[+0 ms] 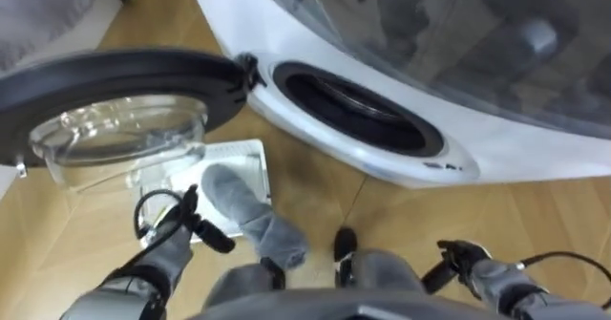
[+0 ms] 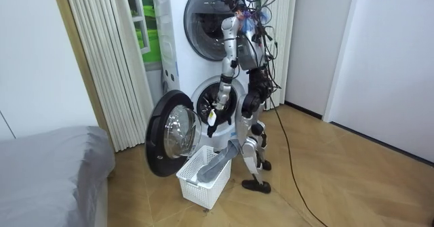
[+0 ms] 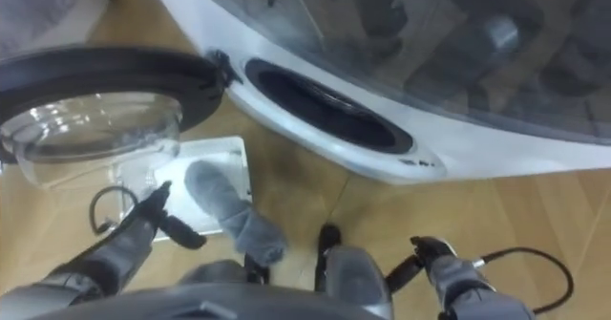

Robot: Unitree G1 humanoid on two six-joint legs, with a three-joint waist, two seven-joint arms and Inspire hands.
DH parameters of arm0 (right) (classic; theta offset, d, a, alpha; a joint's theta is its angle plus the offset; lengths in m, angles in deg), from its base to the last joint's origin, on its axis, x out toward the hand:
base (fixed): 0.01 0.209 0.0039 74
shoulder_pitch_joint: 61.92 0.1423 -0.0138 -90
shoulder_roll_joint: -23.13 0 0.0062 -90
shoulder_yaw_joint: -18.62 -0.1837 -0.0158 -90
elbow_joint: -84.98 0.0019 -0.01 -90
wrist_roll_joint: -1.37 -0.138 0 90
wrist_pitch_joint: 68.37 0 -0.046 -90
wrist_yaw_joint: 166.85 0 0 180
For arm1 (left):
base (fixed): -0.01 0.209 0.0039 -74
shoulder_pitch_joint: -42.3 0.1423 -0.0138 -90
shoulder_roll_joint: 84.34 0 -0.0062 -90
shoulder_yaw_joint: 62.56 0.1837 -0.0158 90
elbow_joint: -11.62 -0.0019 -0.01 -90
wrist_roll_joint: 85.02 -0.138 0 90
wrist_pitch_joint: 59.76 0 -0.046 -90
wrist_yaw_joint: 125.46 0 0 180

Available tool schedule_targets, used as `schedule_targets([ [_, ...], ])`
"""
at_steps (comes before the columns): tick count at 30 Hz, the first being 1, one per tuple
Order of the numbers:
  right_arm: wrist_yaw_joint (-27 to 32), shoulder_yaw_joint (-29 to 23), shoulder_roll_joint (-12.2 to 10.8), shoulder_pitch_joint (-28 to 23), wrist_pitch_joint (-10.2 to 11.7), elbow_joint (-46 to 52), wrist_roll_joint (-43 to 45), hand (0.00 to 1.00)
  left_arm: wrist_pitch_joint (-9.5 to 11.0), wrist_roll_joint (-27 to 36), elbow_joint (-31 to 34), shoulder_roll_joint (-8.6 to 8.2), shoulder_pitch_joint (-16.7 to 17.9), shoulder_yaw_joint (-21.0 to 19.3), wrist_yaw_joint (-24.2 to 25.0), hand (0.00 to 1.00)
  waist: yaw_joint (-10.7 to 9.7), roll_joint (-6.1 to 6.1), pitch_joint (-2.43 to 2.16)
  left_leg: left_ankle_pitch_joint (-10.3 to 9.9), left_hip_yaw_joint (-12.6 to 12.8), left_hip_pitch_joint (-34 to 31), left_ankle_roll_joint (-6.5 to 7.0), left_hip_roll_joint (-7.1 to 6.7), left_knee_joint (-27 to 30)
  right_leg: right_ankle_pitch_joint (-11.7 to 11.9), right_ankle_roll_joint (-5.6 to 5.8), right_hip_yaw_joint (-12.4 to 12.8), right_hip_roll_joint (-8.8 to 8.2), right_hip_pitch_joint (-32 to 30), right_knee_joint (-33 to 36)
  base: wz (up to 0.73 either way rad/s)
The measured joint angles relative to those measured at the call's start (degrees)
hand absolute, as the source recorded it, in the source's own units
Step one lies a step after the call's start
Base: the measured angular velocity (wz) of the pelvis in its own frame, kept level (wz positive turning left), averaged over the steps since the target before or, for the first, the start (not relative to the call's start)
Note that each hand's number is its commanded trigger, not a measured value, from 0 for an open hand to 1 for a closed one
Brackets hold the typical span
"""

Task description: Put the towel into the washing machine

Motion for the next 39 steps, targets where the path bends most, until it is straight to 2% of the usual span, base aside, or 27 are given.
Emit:
schedule_targets([
  [3,0.9,0.2,-0.1,1.5,1.5,0.0,-3.4,0.00,0.9,-0.6,-0.4,-0.05,-2.5,1.9,-0.1,0.00,-0.4,-0.28,0.36,0.0,0.4,-5.6,0.01,-0.07,4.1,0.0,-0.03,0.4,-0.60,-6.4,5.2,-0.05],
  [5,1.1,0.4,-0.4,2.8,1.8,0.0,-5.0,0.00,1.6,-1.2,-1.4,-0.21,-4.3,2.0,-0.2,0.00,-0.7,-0.56,1.28,-0.1,0.7,-11.5,0.00,0.36,11.6,0.0,0.00,3.1,-0.98,-8.4,6.1,-0.08],
  [6,1.2,0.7,-0.1,4.1,2.2,0.0,-6.7,0.00,2.1,-1.8,-1.6,-0.35,-6.3,2.1,-0.6,0.00,-1.1,-0.19,1.70,-0.1,-0.5,-15.4,0.05,0.83,10.6,-0.2,0.15,5.0,-0.54,-10.6,6.8,-0.04],
  [7,1.0,0.8,0.0,5.1,2.4,0.0,-7.9,0.00,2.7,-2.3,-1.8,-0.13,-7.7,2.7,-1.2,0.00,-1.5,-0.11,1.69,-0.7,-0.1,-18.0,1.12,1.13,10.1,-1.1,1.35,4.9,-0.46,-14.3,9.2,0.00],
  [9,1.0,0.8,0.3,6.8,2.6,0.1,-10.0,0.00,2.8,-3.6,-1.9,0.38,-10.9,5.3,-2.2,0.00,-2.1,-0.66,2.05,-1.2,2.2,-22.7,1.82,1.36,13.0,-1.8,2.15,4.5,-0.48,-19.5,12.5,0.02],
  [10,1.0,0.8,0.3,7.2,2.6,0.3,-10.3,0.00,2.9,-4.5,-2.0,0.45,-11.8,5.7,-2.3,0.00,-2.0,-0.71,2.05,-1.2,2.6,-24.2,1.95,1.55,14.2,-1.8,2.14,4.4,-0.54,-21.0,13.2,-0.15],
  [11,1.0,0.8,0.4,7.7,2.6,0.8,-11.1,0.00,3.1,-5.3,-2.2,0.61,-13.0,6.8,-2.5,0.00,-2.0,-0.70,2.05,-1.8,3.3,-26.5,2.83,2.03,16.5,-1.8,2.15,4.4,-0.49,-23.2,14.5,-0.31],
  [14,1.1,0.9,0.9,7.7,2.9,3.0,-14.2,0.00,3.1,-5.8,-2.4,1.01,-15.4,7.5,-3.6,0.00,-2.5,-0.69,2.05,-2.6,3.7,-31.6,3.84,2.06,20.7,-2.4,2.17,4.2,-1.02,-28.5,18.2,-0.28],
  [16,1.0,2.3,1.3,8.2,3.2,3.6,-19.9,0.00,3.1,-6.1,-2.2,1.91,-17.2,9.5,-4.0,0.00,-3.6,-0.71,2.07,-5.5,4.2,-35.4,4.62,2.22,24.0,-5.1,1.96,3.9,-1.63,-33.5,23.3,-0.06],
  [18,0.6,2.7,1.2,9.5,3.4,3.3,-23.1,0.00,3.1,-6.9,-2.2,2.78,-18.6,11.7,-4.0,0.00,-5.1,-0.72,2.08,-5.9,4.2,-39.1,4.75,2.20,27.3,-6.1,2.05,3.7,-2.36,-37.5,27.2,0.07],
  [20,-0.2,2.7,0.3,10.0,4.3,3.6,-25.2,0.00,3.1,-8.1,-1.9,3.43,-19.3,13.4,-4.0,0.00,-6.0,-0.71,2.08,-6.1,4.4,-41.5,4.56,2.54,29.6,-6.6,1.65,3.6,-2.59,-40.2,29.5,0.04],
  [21,-0.7,2.9,0.0,10.2,5.0,4.0,-26.9,0.00,3.2,-9.8,-1.6,3.82,-19.4,13.9,-4.0,0.00,-6.6,-0.73,2.07,-6.3,4.6,-42.7,4.59,3.13,30.8,-6.7,1.49,3.7,-2.36,-41.6,30.6,-0.04],
  [24,-2.1,5.5,0.3,10.3,5.8,5.1,-31.4,0.00,3.2,-13.3,-1.0,4.42,-19.7,15.6,-4.0,0.00,-8.3,-0.74,2.07,-6.2,4.7,-46.1,4.43,3.95,33.4,-6.9,1.04,3.7,-2.37,-45.2,33.1,-0.04],
  [27,-4.5,6.7,0.3,10.6,7.0,5.1,-35.9,0.00,3.6,-14.8,-0.9,4.63,-21.0,18.8,-4.1,0.00,-10.1,-0.70,2.07,-5.9,4.5,-49.8,4.01,4.18,35.1,-6.7,0.72,3.7,-2.30,-49.1,35.0,0.04],
  [29,-5.1,7.1,0.0,11.0,7.0,5.0,-36.6,0.00,3.9,-15.5,-0.9,4.88,-22.6,20.9,-4.1,0.00,-10.2,-0.64,2.10,-6.0,4.3,-51.8,3.84,4.98,36.2,-6.4,0.29,3.3,-1.62,-50.7,35.2,-0.08],
  [31,-6.0,8.2,-0.1,11.5,7.7,5.1,-38.1,0.00,3.9,-15.9,-1.0,5.26,-24.1,23.2,-4.1,0.00,-11.5,-0.61,2.13,-6.0,4.1,-53.8,3.78,4.94,37.0,-6.4,-0.41,3.1,-1.90,-52.8,36.6,0.10],
  [39,-7.4,8.7,0.8,13.5,9.8,5.3,-38.7,0.00,4.7,-19.8,-0.2,6.25,-27.3,29.1,-3.0,0.00,-12.6,-0.58,2.17,-6.8,4.0,-58.4,3.73,4.91,39.2,-8.0,-1.10,2.9,-2.62,-57.7,39.9,0.08],
])
